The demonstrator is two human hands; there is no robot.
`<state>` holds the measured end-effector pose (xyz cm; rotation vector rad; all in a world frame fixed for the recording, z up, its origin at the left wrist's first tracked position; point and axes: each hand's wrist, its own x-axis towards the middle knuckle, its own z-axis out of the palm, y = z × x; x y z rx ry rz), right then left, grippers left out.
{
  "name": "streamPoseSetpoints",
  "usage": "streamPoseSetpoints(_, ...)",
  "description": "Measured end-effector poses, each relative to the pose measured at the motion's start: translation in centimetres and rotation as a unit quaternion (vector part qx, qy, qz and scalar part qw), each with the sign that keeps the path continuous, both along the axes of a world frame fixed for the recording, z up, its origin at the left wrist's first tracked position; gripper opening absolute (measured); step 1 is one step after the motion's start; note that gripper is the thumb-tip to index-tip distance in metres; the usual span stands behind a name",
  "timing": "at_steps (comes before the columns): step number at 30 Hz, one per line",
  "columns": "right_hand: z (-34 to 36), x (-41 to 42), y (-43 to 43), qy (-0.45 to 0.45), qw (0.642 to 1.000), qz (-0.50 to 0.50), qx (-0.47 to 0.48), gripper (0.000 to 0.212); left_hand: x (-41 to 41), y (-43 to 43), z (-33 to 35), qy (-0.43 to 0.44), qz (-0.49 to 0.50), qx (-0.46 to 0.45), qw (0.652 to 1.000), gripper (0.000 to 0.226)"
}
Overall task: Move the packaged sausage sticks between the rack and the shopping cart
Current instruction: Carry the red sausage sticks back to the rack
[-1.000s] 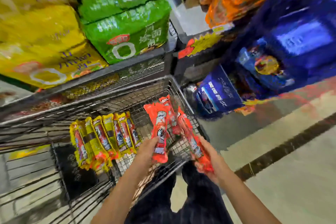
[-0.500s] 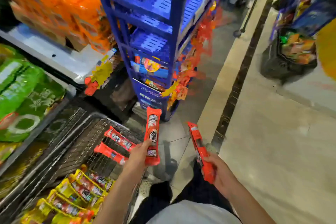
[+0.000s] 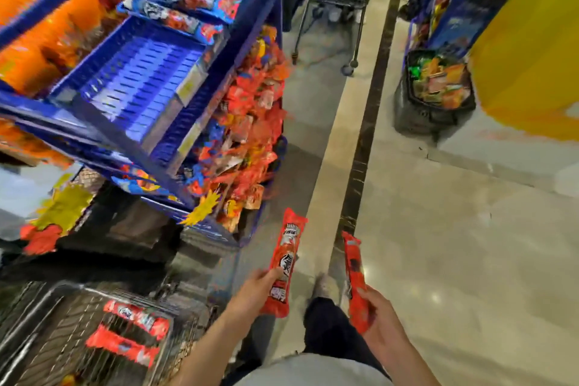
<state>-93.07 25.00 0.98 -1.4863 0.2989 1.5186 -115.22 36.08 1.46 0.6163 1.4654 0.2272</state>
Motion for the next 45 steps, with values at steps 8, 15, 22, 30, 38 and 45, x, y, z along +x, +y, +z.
streamPoseSetpoints(8, 4.7, 11.7, 12.0, -0.149, 0.976, 0.147, 0.059, 0.03, 11.5, 7.5, 4.7, 0.023, 0.03, 0.1, 0.994, 0.018)
streamPoseSetpoints(15, 11.9, 11.5, 25.0, -0.202, 0.929, 0.246, 0.186, 0.044, 11.2, 13.3, 13.0, 0.013, 0.122, 0.236, 0.964, 0.024)
streamPoseSetpoints(22, 16.9, 6.4, 35.8, -0.246, 0.831, 0.366, 0.34, 0.044, 8.5, 19.4, 18.6, 0.024, 0.258, 0.342, 0.903, 0.025)
streamPoseSetpoints(30, 20.1, 1.7, 48.1, -0.359, 0.666, 0.515, 0.403, 0.042, 6.6, 29.4, 20.1, 0.064, 0.373, 0.343, 0.86, 0.025)
streamPoseSetpoints(38, 20.9, -2.8, 53.6, -0.414, 0.601, 0.547, 0.41, 0.05, 4.0, 33.4, 19.7, 0.087, 0.383, 0.331, 0.858, 0.017)
streamPoseSetpoints(45, 23.0, -7.6, 59.6, -0.487, 0.437, 0.623, 0.428, 0.054, 1.2, 36.8, 21.4, 0.218, 0.365, 0.291, 0.857, 0.039)
